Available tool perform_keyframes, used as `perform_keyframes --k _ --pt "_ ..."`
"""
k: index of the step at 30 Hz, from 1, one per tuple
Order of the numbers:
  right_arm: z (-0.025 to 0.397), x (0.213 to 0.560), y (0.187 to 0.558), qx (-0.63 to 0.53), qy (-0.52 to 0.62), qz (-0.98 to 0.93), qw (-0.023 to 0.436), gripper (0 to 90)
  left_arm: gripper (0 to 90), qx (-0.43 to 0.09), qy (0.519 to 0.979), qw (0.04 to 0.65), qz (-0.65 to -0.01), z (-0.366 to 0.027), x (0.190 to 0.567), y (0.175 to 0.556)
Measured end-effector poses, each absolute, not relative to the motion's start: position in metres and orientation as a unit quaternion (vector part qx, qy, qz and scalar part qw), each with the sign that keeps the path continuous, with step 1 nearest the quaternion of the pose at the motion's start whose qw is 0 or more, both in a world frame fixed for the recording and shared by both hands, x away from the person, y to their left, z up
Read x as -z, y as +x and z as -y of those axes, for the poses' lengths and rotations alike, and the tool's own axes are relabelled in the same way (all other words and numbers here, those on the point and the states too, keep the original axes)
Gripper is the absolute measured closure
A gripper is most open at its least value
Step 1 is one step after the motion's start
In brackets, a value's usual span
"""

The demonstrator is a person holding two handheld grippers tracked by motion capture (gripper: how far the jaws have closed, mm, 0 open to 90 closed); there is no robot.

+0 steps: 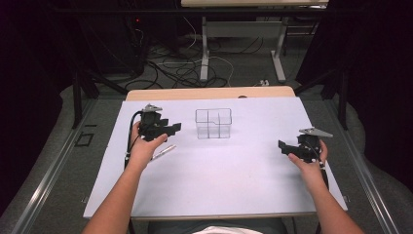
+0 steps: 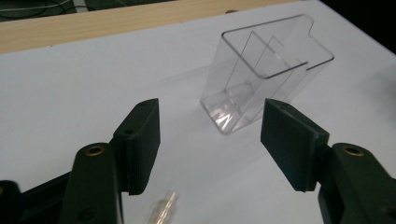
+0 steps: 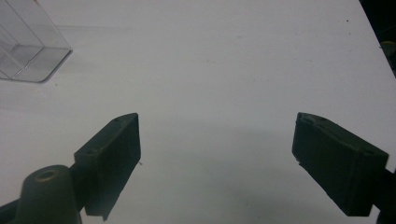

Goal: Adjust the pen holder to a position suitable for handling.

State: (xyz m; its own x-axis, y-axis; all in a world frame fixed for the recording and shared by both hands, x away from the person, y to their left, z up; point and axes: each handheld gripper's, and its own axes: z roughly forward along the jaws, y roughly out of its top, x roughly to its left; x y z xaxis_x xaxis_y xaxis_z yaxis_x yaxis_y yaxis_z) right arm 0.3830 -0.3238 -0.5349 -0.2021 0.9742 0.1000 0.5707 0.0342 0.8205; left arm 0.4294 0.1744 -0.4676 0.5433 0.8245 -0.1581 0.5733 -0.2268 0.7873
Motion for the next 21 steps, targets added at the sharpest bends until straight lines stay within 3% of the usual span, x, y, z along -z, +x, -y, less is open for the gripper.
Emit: perform_keyframes --k 7,12,21 --pt "0.324 0.534 0.382 -0.392 0.574 -0.671 0.259 14.9 34.2 -0.208 0.78 0.403 -0.432 -0.195 0.47 0.423" --pt "0.325 0.534 0.382 -0.391 0.577 -0.67 0.257 14.9 32.9 -0.203 0.766 0.401 -0.46 -0.213 0.467 0.418" --pt "0.325 0.534 0.382 -0.391 0.573 -0.674 0.254 14.9 17.0 -0.215 0.769 0.36 -0.482 -0.235 0.466 0.414"
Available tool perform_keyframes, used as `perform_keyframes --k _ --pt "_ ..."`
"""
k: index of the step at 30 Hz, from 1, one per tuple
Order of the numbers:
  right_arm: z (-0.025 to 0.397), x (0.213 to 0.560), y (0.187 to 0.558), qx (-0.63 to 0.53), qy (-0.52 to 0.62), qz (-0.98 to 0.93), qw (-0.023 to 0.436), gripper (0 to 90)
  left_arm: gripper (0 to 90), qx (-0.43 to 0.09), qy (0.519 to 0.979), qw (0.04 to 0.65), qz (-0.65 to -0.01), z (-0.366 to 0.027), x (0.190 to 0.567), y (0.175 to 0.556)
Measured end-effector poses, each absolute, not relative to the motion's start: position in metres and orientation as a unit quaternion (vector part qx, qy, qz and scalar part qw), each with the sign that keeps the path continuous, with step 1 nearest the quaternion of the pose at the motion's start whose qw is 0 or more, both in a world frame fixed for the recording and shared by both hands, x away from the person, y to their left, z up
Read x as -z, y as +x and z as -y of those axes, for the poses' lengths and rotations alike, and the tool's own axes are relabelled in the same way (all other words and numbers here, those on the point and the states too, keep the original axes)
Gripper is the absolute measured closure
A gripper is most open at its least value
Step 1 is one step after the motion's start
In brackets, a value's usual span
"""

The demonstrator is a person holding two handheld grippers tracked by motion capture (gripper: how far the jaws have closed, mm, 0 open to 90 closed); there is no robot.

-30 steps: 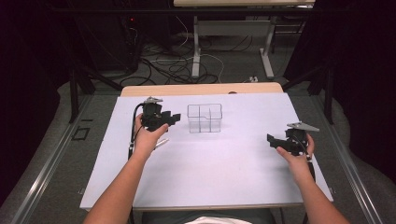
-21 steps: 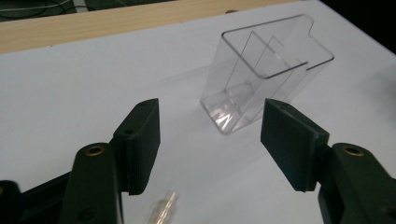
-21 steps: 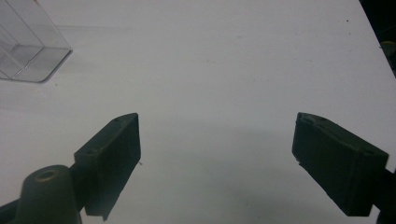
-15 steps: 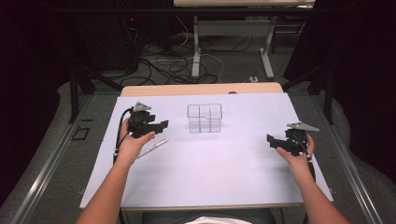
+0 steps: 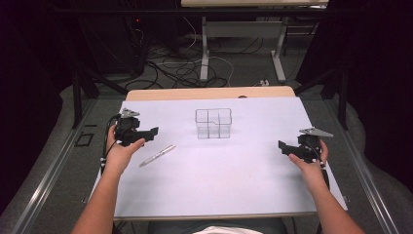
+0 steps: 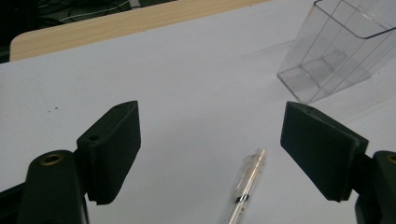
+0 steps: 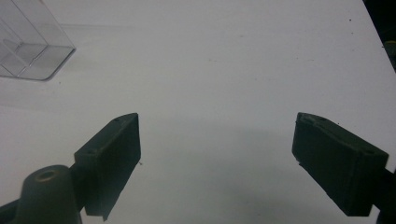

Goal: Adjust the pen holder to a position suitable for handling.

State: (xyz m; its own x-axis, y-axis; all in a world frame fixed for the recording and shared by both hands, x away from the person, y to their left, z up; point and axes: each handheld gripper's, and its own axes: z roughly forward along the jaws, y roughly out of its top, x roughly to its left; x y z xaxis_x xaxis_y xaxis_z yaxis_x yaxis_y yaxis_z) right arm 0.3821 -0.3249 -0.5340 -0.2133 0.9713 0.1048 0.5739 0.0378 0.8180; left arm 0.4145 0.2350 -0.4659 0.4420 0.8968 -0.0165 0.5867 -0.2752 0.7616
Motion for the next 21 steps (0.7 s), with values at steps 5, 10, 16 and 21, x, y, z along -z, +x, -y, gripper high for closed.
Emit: perform_keyframes --k 5,10,16,21 --pt "0.325 0.534 0.382 -0.389 0.573 -0.675 0.253 14.9 16.4 -0.234 0.799 0.319 -0.453 -0.239 0.467 0.414" --pt "0.324 0.534 0.382 -0.389 0.573 -0.676 0.251 14.9 21.0 -0.239 0.827 0.298 -0.413 -0.236 0.47 0.411" --pt "0.324 0.534 0.382 -0.39 0.572 -0.677 0.25 14.9 28.0 -0.245 0.859 0.249 -0.373 -0.228 0.477 0.409" --pt "0.324 0.534 0.382 -0.39 0.57 -0.678 0.252 14.9 33.1 -0.233 0.875 0.23 -0.357 -0.224 0.488 0.409"
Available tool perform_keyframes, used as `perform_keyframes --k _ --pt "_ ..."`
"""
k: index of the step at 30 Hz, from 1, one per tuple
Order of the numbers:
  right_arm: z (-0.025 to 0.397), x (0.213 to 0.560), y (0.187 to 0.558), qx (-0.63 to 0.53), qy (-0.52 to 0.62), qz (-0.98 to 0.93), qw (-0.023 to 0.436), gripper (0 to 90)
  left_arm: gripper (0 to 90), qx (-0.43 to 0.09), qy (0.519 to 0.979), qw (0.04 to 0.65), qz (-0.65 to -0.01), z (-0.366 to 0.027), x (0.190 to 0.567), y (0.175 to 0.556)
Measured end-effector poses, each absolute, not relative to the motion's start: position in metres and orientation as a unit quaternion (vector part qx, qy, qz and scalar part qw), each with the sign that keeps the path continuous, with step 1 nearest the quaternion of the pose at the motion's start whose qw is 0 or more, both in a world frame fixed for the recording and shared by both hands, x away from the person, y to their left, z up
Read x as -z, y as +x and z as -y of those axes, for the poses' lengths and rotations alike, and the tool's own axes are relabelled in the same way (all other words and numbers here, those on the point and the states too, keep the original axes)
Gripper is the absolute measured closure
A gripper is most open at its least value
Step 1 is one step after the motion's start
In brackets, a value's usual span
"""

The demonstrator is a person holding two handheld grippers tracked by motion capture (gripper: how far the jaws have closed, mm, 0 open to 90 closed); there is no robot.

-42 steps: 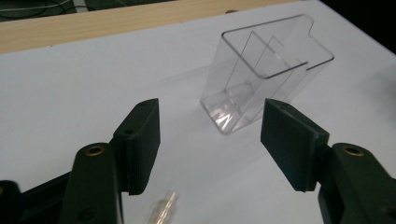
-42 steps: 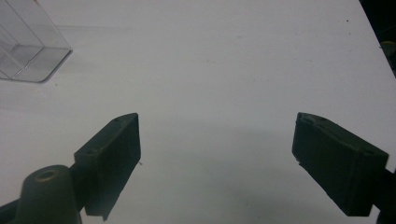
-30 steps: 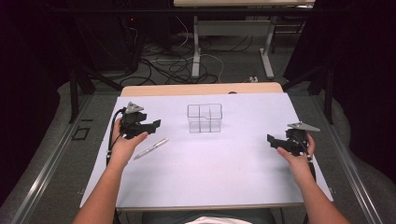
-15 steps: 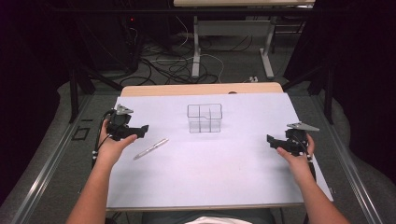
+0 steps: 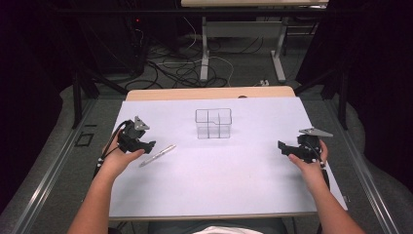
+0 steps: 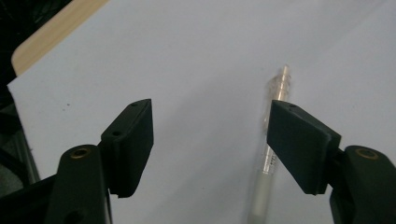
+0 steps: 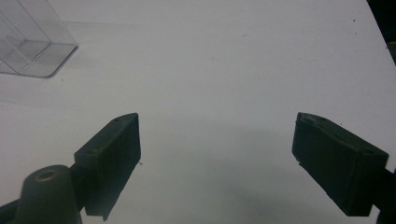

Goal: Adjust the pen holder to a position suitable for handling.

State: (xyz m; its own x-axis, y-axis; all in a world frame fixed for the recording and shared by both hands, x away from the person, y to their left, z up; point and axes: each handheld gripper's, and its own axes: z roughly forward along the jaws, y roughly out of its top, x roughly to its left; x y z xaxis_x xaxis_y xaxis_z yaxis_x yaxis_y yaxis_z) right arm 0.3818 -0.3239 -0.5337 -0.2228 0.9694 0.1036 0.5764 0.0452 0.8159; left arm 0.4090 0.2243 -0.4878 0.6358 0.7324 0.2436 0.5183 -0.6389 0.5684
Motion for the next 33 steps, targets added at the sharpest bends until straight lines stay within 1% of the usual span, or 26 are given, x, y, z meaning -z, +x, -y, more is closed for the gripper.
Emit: perform_keyframes --k 8,10,11,12,15,20,26,33 --pt "0.324 0.534 0.382 -0.39 0.567 -0.68 0.253 14.9 40.4 -0.205 0.892 0.204 -0.349 -0.225 0.5 0.409" --pt "0.324 0.534 0.382 -0.389 0.568 -0.68 0.253 14.9 40.6 -0.2 0.893 0.201 -0.351 -0.225 0.502 0.408" --pt "0.324 0.534 0.382 -0.389 0.568 -0.68 0.253 15.0 41.7 -0.195 0.894 0.204 -0.35 -0.225 0.504 0.407" --pt "0.323 0.534 0.382 -0.389 0.569 -0.679 0.252 14.9 44.7 -0.187 0.895 0.204 -0.351 -0.225 0.505 0.407" --pt "0.324 0.534 0.382 -0.388 0.567 -0.682 0.251 14.9 45.7 -0.182 0.9 0.195 -0.345 -0.223 0.51 0.406" --pt "0.324 0.535 0.382 -0.386 0.564 -0.685 0.252 14.9 52.4 -0.157 0.911 0.176 -0.337 -0.218 0.52 0.405" --pt "0.323 0.536 0.382 -0.387 0.568 -0.682 0.249 14.9 59.8 -0.153 0.917 0.165 -0.33 -0.216 0.527 0.404" --pt "0.323 0.536 0.383 -0.386 0.568 -0.684 0.247 14.9 65.4 -0.144 0.923 0.152 -0.323 -0.213 0.53 0.403"
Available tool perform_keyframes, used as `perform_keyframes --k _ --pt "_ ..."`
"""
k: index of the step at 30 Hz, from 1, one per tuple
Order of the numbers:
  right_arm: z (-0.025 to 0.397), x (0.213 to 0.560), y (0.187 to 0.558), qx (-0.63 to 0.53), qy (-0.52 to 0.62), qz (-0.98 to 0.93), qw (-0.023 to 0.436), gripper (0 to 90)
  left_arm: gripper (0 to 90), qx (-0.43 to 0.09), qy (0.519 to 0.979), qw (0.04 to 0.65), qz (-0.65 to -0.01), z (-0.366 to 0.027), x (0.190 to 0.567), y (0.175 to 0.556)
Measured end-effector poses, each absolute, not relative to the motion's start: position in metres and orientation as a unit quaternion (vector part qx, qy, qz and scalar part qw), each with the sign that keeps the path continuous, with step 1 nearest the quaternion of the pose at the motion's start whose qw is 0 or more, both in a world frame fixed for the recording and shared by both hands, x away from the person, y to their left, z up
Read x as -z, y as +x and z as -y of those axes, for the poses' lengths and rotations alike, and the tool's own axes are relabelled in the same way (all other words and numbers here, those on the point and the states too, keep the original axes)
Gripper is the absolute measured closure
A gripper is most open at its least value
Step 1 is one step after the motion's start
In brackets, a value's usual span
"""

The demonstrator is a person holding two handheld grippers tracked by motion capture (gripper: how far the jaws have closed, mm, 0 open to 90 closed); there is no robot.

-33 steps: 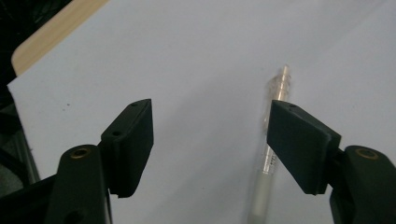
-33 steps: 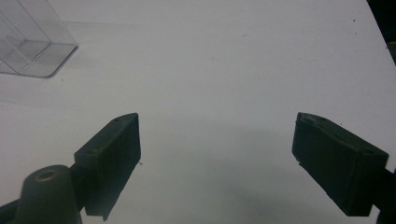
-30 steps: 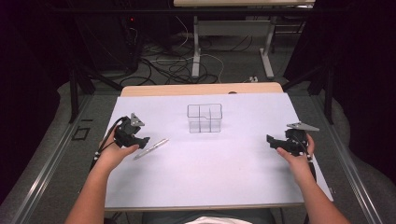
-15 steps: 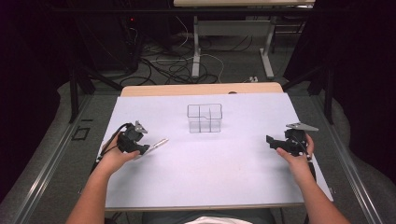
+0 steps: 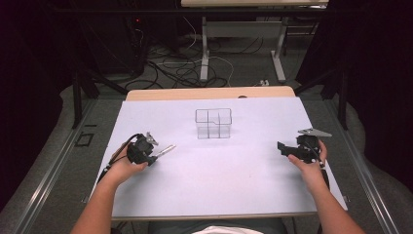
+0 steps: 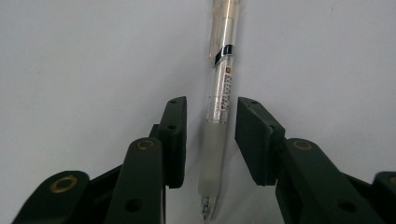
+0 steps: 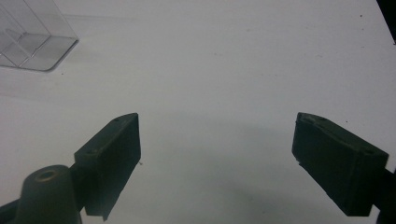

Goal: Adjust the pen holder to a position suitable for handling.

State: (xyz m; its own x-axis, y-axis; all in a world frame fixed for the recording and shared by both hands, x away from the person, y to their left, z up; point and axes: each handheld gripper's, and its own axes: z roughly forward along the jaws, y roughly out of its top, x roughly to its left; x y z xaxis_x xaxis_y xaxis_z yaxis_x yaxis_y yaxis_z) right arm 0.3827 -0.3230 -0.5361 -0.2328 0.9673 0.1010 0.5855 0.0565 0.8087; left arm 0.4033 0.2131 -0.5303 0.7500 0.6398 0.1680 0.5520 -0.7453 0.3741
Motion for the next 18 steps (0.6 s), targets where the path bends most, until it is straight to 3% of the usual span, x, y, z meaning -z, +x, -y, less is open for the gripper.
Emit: perform_keyframes --k 18 --pt "0.3222 0.5359 0.3827 -0.386 0.562 -0.687 0.25 14.9 78.1 -0.146 0.934 0.115 -0.306 -0.2075 0.5315 0.4034"
